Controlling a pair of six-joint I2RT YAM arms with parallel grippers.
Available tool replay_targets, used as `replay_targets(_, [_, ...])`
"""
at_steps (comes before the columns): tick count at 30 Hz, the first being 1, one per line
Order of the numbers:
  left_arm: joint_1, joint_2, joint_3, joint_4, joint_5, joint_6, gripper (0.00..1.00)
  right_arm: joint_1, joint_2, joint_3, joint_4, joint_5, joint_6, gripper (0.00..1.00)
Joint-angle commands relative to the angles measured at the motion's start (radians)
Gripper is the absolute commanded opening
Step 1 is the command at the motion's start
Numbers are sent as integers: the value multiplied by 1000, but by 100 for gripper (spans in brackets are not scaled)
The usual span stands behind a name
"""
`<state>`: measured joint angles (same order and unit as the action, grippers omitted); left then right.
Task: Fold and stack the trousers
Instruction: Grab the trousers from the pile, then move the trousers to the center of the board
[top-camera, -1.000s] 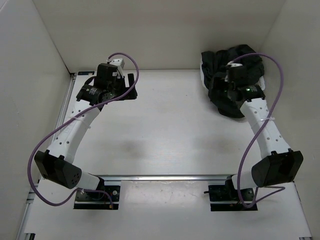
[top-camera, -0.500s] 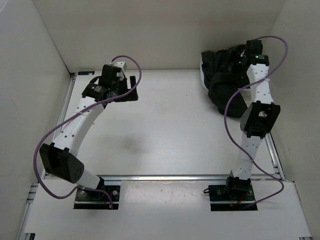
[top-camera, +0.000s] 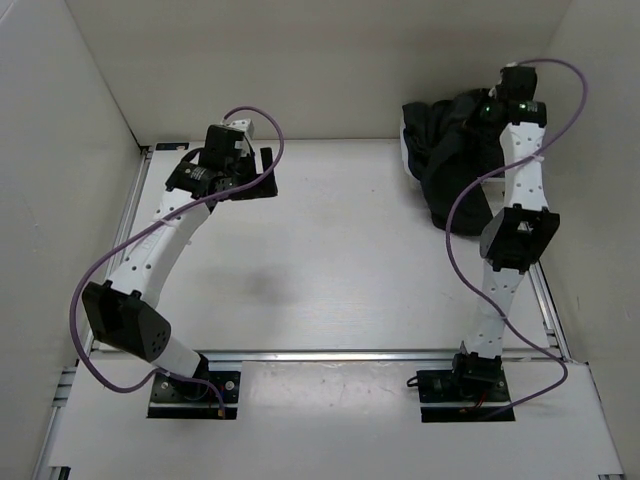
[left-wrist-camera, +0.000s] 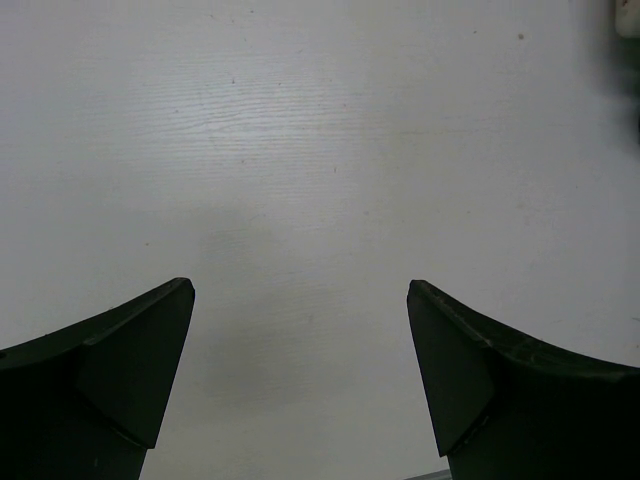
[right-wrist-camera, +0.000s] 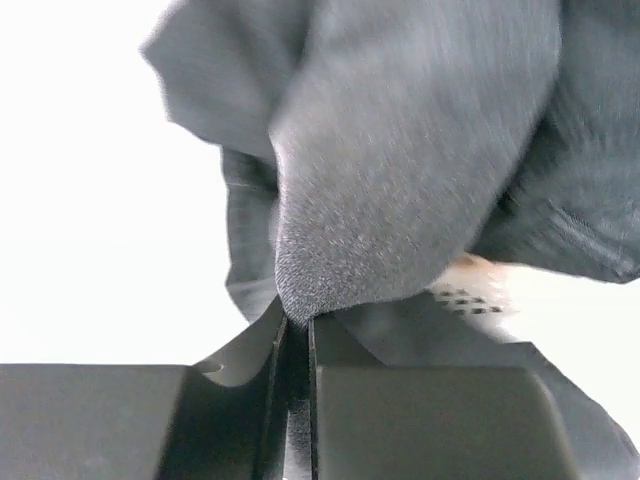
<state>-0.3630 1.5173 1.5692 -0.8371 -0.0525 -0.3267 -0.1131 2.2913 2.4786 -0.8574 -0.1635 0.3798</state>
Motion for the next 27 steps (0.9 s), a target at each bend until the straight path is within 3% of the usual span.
replay_targets(1, [-2, -5, 58, -3, 11, -28, 100, 44, -272, 128, 162, -106, -35, 0])
replay_targets(4, [-2, 53, 119, -34, 37, -52, 100, 104, -474, 40, 306, -197, -53, 0])
replay_targets(7, [-2, 109, 210, -114, 27, -80, 100, 231, -573, -6, 291, -261, -146, 0])
replay_targets(9, [13, 121, 250, -143, -42, -132, 100, 367, -619, -96, 255, -236, -199, 0])
replay_targets(12, [158, 158, 359, -288, -67, -188, 100, 579, -743, -350, 228, -109, -251, 3])
replay_targets(13, [197, 158, 379, -316, -78, -198, 100, 611, -785, -503, 228, -84, -251, 14])
replay_targets(14, [237, 149, 394, -339, -78, -210, 100, 639, -796, -574, 219, -84, -251, 52])
replay_targets(15, [310, 136, 403, -353, -67, -210, 100, 683, -796, -672, 207, -70, -234, 77])
replay_targets(17, [381, 78, 390, -338, -44, -210, 100, 728, -805, -721, 140, 37, -201, 100])
replay_targets(21, [381, -12, 336, -284, -26, -172, 99, 681, -911, -806, 139, 250, -150, 100])
replay_targets(24, [305, -22, 253, -284, 66, -120, 92, 554, -992, -848, 129, 242, -127, 100])
replay_targets(27, [227, -72, 88, -254, 94, -120, 92, 410, -1003, -914, 75, 150, -86, 100])
